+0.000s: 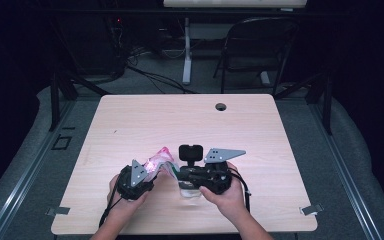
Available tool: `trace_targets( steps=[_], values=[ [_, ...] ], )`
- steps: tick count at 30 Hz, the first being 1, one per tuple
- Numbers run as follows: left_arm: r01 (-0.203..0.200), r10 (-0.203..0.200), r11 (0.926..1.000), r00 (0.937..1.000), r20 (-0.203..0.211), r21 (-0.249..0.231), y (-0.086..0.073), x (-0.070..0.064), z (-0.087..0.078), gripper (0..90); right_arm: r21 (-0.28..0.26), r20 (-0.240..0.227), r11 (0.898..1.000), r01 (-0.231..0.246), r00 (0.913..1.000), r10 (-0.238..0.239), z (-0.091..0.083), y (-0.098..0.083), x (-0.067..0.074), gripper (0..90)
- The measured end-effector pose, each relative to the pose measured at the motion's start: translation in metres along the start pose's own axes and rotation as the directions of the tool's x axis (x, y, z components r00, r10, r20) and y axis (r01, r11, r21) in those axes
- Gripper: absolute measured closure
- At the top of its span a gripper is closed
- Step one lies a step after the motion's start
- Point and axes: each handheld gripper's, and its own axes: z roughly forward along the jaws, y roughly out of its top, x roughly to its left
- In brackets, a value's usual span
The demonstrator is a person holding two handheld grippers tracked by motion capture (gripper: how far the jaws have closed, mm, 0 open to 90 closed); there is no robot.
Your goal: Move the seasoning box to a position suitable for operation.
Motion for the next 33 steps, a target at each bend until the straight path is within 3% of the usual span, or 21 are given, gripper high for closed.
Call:
trace_targets(
  steps=[5,14,20,33],
  values=[
    [-0.015,0.015,0.9999,0.9998,-0.014,-0.002,0.001,0.000,0.004,55.6,0.004,0.029,1.000,-0.001,0.9996,0.001,-0.001,0.001,-0.002,90.0],
    [-0.039,0.039,0.9992,0.9975,-0.059,-0.009,0.001,-0.002,0.006,55.7,0.017,0.033,1.000,0.001,0.9995,-0.002,0.001,-0.002,-0.003,90.0],
    [-0.070,0.070,0.9975,0.9928,-0.097,-0.003,0.001,-0.001,0.004,55.7,0.029,0.034,1.000,0.001,0.9994,-0.002,0.002,-0.006,-0.004,90.0],
    [-0.072,0.069,0.9972,0.9831,-0.170,-0.017,0.002,0.007,-0.001,56.0,0.092,0.045,0.995,0.029,0.9984,-0.033,0.009,-0.017,-0.003,90.0]
  ],
)
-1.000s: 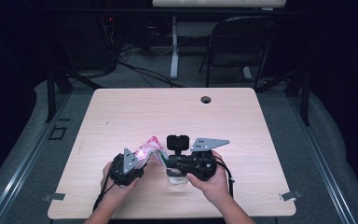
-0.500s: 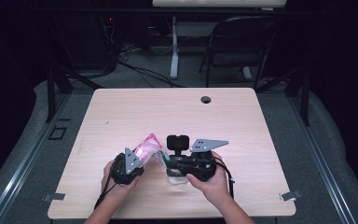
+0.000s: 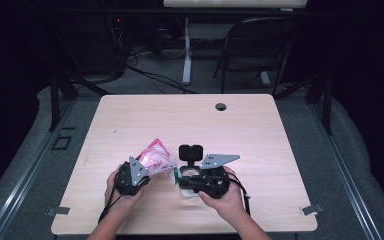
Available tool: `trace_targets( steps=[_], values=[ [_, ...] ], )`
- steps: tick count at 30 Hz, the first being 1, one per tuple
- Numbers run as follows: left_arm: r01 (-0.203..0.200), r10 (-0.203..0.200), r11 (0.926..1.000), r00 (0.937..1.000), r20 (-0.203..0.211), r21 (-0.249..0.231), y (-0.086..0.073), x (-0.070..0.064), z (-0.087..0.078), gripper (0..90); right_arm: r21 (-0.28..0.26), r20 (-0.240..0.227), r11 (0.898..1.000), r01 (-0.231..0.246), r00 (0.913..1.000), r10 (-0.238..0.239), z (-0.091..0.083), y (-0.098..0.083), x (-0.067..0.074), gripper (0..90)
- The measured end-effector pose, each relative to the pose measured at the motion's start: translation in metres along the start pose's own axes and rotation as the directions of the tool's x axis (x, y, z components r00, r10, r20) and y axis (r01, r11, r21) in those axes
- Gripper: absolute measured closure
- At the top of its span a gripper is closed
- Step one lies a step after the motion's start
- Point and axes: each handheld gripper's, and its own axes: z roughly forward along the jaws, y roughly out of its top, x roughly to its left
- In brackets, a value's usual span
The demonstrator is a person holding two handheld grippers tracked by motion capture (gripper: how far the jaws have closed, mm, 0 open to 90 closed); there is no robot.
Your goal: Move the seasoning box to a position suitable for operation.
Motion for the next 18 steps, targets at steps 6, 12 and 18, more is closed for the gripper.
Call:
trace_targets(
  steps=[6,12,18],
  values=[
    [-0.025,0.025,0.9997,0.9993,-0.028,-0.003,0.004,-0.001,0.000,56.1,0.017,0.012,1.000,-0.002,0.9999,0.002,-0.001,-0.005,-0.004,90.0],
    [-0.053,0.052,0.9985,0.9974,-0.049,-0.015,0.008,-0.004,-0.001,56.3,0.027,0.027,1.000,-0.013,0.9996,0.012,-0.004,-0.011,-0.006,90.0],
    [-0.076,0.074,0.9967,0.9964,-0.040,-0.030,0.012,-0.006,-0.001,56.4,-0.022,0.031,0.999,-0.041,0.9986,0.042,-0.015,-0.010,-0.010,85.8]
  ],
)
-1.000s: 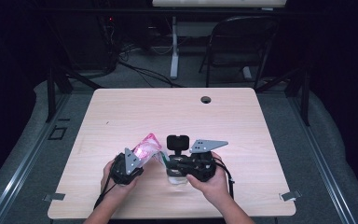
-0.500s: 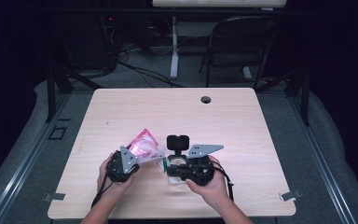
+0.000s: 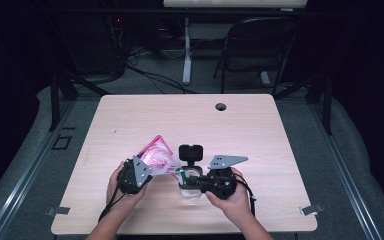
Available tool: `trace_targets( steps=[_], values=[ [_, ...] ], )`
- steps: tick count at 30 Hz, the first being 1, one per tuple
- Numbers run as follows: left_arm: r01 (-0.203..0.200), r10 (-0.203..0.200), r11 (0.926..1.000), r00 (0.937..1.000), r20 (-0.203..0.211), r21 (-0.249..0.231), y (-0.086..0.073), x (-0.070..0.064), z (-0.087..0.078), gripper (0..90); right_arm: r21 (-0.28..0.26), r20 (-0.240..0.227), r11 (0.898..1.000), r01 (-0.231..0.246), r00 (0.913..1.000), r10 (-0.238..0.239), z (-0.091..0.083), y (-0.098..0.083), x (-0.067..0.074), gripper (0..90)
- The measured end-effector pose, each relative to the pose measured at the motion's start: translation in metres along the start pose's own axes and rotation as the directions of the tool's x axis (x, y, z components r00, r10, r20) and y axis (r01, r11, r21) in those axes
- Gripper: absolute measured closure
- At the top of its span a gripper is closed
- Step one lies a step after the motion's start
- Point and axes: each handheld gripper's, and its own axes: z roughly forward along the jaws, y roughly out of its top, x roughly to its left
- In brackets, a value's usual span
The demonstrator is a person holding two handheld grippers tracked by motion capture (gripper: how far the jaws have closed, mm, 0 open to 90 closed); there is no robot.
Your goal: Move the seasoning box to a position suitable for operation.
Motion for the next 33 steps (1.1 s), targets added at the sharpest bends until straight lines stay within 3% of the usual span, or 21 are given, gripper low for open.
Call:
trace_targets(
  steps=[2,7,17,25,33],
  values=[
    [0.002,-0.002,1.0000,1.0000,0.001,0.000,0.001,0.000,0.000,56.5,-0.023,0.012,1.000,-0.003,0.9999,0.003,-0.004,0.001,-0.001,78.9],
    [-0.004,0.003,0.9999,0.9999,-0.010,-0.012,0.004,0.000,-0.002,56.5,-0.058,0.018,0.998,-0.019,0.9996,0.020,-0.013,0.003,-0.005,74.3],
    [-0.061,0.061,0.9981,0.9973,-0.040,-0.001,0.009,-0.008,-0.004,56.5,-0.067,0.040,0.998,-0.001,0.9992,0.004,-0.016,0.007,-0.002,66.1],
    [-0.095,0.095,0.9954,0.9928,-0.073,0.000,0.014,-0.016,-0.004,56.5,-0.077,0.074,0.997,0.009,0.9972,-0.003,-0.018,0.007,-0.003,65.2],
    [-0.093,0.093,0.9957,0.9907,-0.099,0.007,0.014,-0.015,-0.002,56.6,-0.072,0.096,0.997,0.003,0.9953,0.004,-0.019,0.006,-0.008,65.6]
  ],
)
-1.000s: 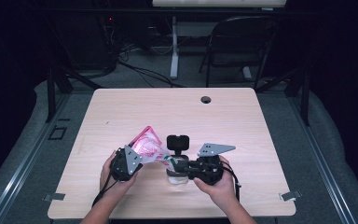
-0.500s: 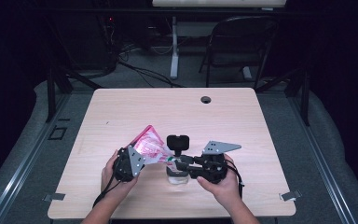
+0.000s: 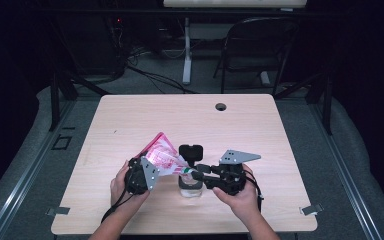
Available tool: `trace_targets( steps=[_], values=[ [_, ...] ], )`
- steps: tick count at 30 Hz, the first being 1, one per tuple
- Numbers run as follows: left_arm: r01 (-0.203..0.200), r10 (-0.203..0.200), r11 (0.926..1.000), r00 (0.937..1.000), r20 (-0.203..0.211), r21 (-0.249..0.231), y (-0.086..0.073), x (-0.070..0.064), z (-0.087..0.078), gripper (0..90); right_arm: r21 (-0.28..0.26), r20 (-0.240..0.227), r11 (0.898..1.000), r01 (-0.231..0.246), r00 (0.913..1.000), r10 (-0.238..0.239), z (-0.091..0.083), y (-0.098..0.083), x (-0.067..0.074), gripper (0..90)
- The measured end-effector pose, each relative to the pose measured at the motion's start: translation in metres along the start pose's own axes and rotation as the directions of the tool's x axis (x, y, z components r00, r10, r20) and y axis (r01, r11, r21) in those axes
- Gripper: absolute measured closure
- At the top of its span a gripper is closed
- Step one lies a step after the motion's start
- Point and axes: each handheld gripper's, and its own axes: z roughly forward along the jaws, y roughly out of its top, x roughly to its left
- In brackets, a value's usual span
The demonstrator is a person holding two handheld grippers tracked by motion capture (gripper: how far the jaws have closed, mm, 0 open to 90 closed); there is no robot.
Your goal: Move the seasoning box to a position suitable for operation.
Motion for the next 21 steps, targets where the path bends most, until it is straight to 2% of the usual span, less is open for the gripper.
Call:
trace_targets(
  steps=[7,11,14,17,21],
  values=[
    [-0.005,0.005,1.0000,0.9997,-0.023,0.000,0.0005,0.0004,0.0003,56.6,0.011,0.002,1.000,0.005,1.0000,-0.005,0.0006,-0.0003,0.0000,66.8],
    [-0.022,0.022,0.9998,0.9990,-0.039,-0.002,0.0010,-0.0006,-0.0003,56.6,0.000,0.006,1.000,0.000,1.0000,0.000,-0.0005,0.0000,-0.0004,66.5],
    [-0.042,0.041,0.9991,0.9978,-0.053,-0.005,0.0019,-0.0023,-0.0013,56.6,0.005,0.005,1.000,0.004,1.0000,-0.004,-0.0005,-0.0001,-0.0001,67.2],
    [-0.085,0.083,0.9963,0.9935,-0.077,-0.014,0.0031,-0.0053,-0.0019,56.6,0.015,0.011,1.000,0.011,0.9999,-0.011,0.0010,-0.0009,0.0002,67.7],
    [-0.101,0.099,0.9948,0.9916,-0.083,-0.012,0.0039,-0.0072,-0.0021,56.6,0.030,0.023,0.999,0.013,0.9996,-0.014,0.0028,-0.0034,-0.0013,68.6]
  ],
)
